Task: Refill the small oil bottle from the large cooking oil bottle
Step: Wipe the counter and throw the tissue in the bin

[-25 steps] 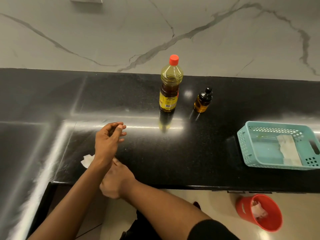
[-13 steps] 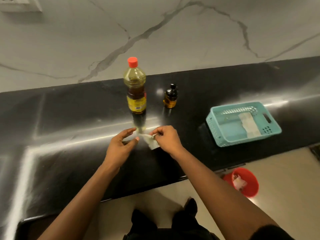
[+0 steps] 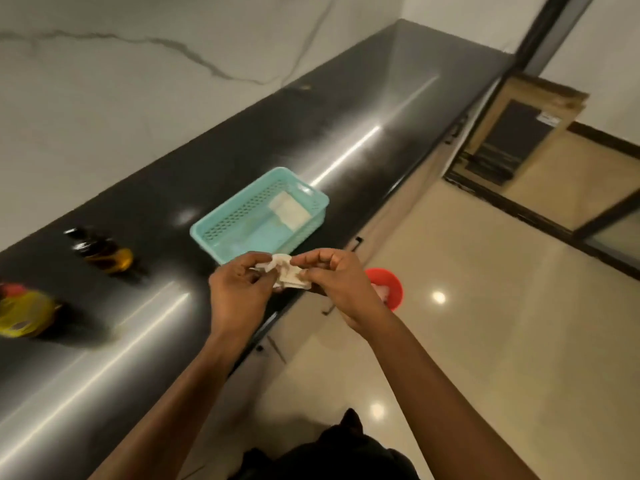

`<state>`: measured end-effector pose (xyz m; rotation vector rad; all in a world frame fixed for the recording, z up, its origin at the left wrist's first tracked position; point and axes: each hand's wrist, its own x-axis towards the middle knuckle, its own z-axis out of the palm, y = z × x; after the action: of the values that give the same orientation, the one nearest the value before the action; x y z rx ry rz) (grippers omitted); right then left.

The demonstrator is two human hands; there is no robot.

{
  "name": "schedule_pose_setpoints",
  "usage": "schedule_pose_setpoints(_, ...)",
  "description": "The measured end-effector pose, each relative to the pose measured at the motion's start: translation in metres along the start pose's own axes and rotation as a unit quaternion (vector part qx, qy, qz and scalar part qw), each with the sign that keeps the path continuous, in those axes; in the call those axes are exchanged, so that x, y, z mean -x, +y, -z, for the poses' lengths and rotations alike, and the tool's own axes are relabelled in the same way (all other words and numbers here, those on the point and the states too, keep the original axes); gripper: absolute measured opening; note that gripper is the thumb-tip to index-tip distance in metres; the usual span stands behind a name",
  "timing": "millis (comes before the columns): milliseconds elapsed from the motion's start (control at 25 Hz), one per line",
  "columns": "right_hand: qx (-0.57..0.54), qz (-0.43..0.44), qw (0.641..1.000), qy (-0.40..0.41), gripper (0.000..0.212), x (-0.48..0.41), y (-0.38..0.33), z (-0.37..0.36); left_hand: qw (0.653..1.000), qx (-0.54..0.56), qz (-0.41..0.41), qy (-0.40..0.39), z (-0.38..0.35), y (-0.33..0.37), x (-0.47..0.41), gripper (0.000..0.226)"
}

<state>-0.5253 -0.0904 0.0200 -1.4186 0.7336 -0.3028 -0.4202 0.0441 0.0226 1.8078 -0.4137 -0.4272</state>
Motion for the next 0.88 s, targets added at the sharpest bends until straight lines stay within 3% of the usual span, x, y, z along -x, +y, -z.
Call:
schedule_pose_setpoints(200,0.083,-0.037,0.976,0.197,0.016,0.000,0.029,0.136,0.979,-0.061,-0.038,-0.190,-0.156,0.009,-0.009,0.029)
schedule_pose_setpoints(320,0.089,-0.075,0.961,0.252,0.018,-0.012,0.055,0.193,0.958,-0.123,-0.046,-0.257,-0.226,-0.009,-0.024,0.030)
schedule_pose_setpoints(480,0.020,-0.141,0.961,0.239,0.023,-0.049,0.089,0.240,0.946,-0.173,-0.020,-0.273,-0.293,-0.039,-0.066,0.024)
schedule_pose_setpoints(680,0.037,-0.183,0.939,0.290,0.006,-0.123,0.135,0.280,0.930,-0.122,0.109,-0.328,-0.369,-0.073,-0.122,0.029)
schedule_pose_setpoints(880,0.077,-0.200,0.928,0.305,0.009,-0.196,0.215,0.309,0.929,-0.079,0.231,-0.278,-0.438,-0.139,-0.159,0.017)
